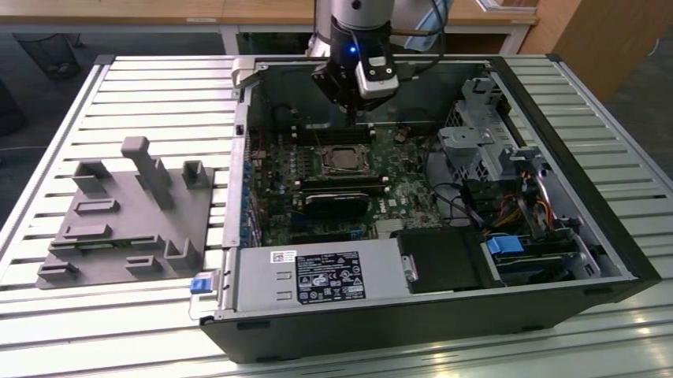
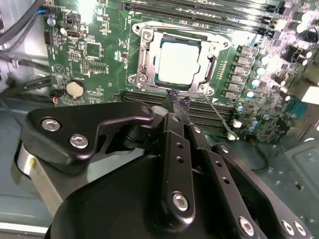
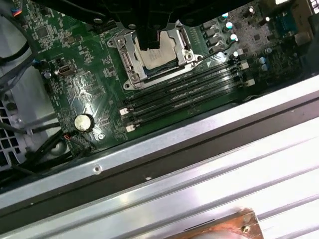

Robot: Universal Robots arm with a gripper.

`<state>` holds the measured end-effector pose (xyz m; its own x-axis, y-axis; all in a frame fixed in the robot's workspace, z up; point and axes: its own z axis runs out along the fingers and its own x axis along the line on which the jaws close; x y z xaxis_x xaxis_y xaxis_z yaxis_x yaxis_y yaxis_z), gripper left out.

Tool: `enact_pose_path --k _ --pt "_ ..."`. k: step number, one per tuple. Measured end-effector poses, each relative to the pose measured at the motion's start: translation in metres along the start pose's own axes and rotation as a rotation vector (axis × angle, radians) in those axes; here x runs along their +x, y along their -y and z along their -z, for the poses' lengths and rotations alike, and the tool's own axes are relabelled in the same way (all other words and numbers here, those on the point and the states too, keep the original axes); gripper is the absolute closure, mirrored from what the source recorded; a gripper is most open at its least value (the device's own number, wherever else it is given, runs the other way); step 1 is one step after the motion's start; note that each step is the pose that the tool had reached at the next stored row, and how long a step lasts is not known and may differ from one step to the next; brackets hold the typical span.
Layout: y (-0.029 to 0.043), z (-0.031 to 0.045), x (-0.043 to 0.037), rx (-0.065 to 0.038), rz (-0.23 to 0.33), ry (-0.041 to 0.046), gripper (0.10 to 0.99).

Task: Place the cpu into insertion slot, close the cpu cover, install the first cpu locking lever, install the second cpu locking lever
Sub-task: 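Install the first cpu locking lever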

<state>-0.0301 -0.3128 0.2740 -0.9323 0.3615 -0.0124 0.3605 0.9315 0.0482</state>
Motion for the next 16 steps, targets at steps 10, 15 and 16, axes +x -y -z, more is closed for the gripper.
enact_pose_path --k 10,15,16 --pt "0.0 -0.0002 0.0 -0.002 0.177 -0.0086 0.98" --pt "0.0 -0.0002 0.0 -0.003 0.265 -0.0128 0.98" --pt "0.0 -0.0002 0.0 -0.003 0.279 -0.0134 0.98"
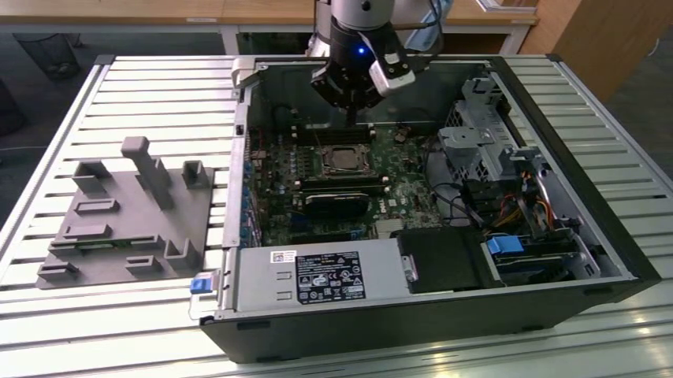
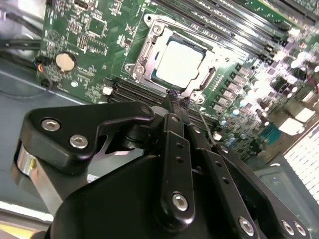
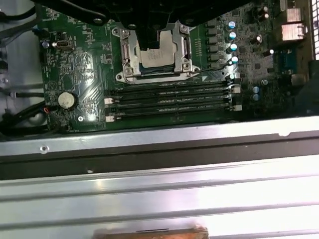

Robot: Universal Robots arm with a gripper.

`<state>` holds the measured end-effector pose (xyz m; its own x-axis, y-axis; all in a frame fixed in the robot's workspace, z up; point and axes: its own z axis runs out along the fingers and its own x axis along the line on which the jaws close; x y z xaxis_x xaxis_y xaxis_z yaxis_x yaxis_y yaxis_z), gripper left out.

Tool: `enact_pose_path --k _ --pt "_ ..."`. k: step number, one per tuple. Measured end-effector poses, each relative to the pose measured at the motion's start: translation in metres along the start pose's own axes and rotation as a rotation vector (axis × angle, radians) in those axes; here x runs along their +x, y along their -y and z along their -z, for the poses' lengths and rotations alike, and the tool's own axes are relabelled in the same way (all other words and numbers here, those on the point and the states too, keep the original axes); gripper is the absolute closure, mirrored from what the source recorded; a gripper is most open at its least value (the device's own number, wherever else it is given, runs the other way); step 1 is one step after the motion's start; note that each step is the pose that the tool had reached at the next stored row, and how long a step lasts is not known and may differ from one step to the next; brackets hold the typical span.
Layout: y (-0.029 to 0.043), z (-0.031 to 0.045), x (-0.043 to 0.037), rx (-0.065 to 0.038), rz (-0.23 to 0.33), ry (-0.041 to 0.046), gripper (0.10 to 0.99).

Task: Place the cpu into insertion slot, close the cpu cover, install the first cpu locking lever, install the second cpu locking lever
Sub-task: 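Install the first cpu locking lever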

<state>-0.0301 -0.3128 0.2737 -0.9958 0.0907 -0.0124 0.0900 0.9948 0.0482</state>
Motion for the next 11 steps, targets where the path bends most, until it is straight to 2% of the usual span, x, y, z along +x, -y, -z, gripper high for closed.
enact_pose_path --k 11 --pt "0.0 0.0 0.0 -0.001 0.116 -0.0056 0.98"
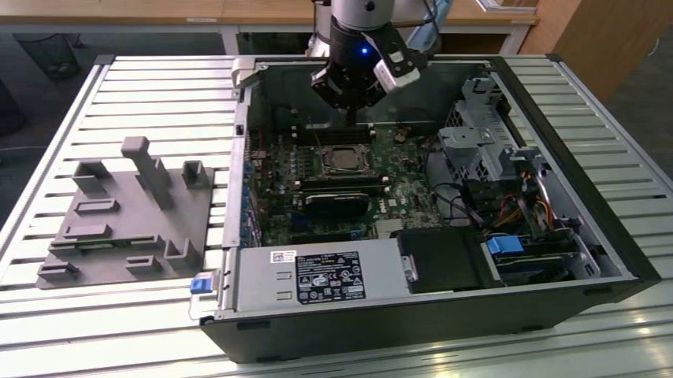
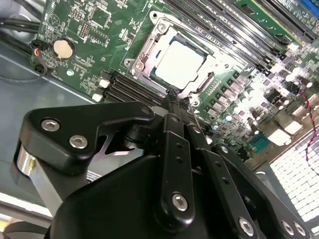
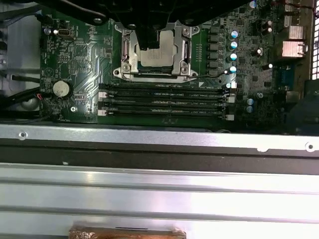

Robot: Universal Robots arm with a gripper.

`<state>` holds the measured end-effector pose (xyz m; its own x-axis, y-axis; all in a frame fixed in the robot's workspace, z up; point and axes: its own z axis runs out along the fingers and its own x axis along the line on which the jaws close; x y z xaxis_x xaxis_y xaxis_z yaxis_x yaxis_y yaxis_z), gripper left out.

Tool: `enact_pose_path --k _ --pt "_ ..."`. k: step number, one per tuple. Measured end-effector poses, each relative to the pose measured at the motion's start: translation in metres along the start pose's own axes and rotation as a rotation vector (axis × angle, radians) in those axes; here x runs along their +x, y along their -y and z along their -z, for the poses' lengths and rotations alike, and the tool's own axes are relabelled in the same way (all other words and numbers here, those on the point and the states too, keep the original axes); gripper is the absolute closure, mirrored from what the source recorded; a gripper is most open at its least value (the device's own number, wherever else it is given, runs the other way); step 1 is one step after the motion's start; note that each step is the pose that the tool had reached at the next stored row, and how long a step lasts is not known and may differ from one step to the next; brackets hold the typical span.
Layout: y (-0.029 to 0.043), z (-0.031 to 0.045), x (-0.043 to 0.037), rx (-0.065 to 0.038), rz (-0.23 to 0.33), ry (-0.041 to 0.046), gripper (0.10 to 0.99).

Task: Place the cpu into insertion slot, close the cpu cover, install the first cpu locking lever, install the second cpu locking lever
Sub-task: 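Install the first cpu locking lever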

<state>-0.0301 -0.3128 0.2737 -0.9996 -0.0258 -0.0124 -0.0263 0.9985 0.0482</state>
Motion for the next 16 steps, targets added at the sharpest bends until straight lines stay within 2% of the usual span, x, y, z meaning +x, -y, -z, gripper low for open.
enact_pose_path --k 16 --pt "0.0 0.0 0.0 -0.001 0.088 -0.0043 0.98"
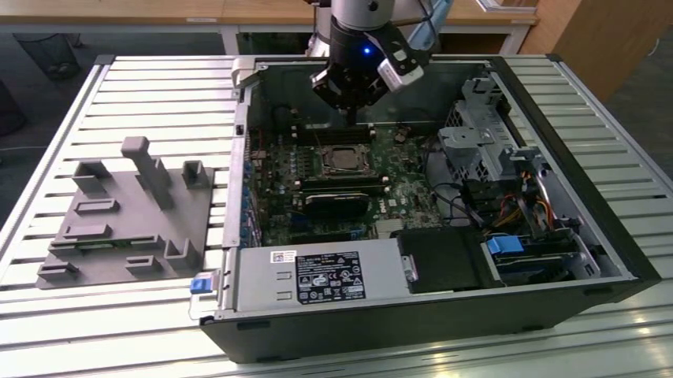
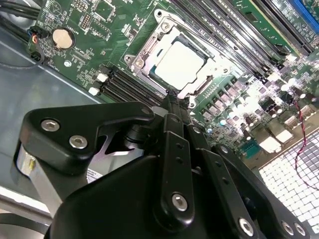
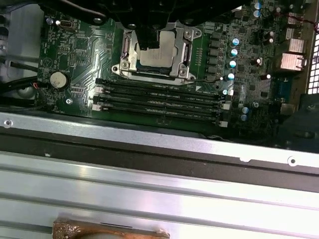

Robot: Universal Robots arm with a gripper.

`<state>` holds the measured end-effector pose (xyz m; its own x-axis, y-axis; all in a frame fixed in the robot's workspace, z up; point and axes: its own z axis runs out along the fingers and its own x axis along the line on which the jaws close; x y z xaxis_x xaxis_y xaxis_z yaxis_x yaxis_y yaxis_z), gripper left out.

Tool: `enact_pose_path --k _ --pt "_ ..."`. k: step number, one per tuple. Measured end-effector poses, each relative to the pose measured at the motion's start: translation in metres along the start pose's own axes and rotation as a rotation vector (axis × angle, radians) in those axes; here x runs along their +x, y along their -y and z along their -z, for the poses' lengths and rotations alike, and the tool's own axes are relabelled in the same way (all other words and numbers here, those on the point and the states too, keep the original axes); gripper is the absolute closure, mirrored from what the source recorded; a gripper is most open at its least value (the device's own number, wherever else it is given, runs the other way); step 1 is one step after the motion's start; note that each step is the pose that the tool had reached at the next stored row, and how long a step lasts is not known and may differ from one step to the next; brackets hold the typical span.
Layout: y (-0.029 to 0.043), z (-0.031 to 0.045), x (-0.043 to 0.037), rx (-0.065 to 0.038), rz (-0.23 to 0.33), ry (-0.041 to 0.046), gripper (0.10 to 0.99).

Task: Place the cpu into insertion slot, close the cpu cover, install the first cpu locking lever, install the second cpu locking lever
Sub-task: 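Install the first cpu locking lever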

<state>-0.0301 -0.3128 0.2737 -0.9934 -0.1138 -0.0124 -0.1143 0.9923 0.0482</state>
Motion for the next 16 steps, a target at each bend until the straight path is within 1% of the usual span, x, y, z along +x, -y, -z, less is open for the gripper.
enact_pose_path --k 6,10,16 --pt "0.0 0.0 0.0 0.0 0.038 -0.0018 0.98" --pt "0.0 0.0 0.0 -0.001 0.086 -0.0042 0.98" --pt "0.0 0.0 0.0 -0.002 0.177 -0.0085 0.98"
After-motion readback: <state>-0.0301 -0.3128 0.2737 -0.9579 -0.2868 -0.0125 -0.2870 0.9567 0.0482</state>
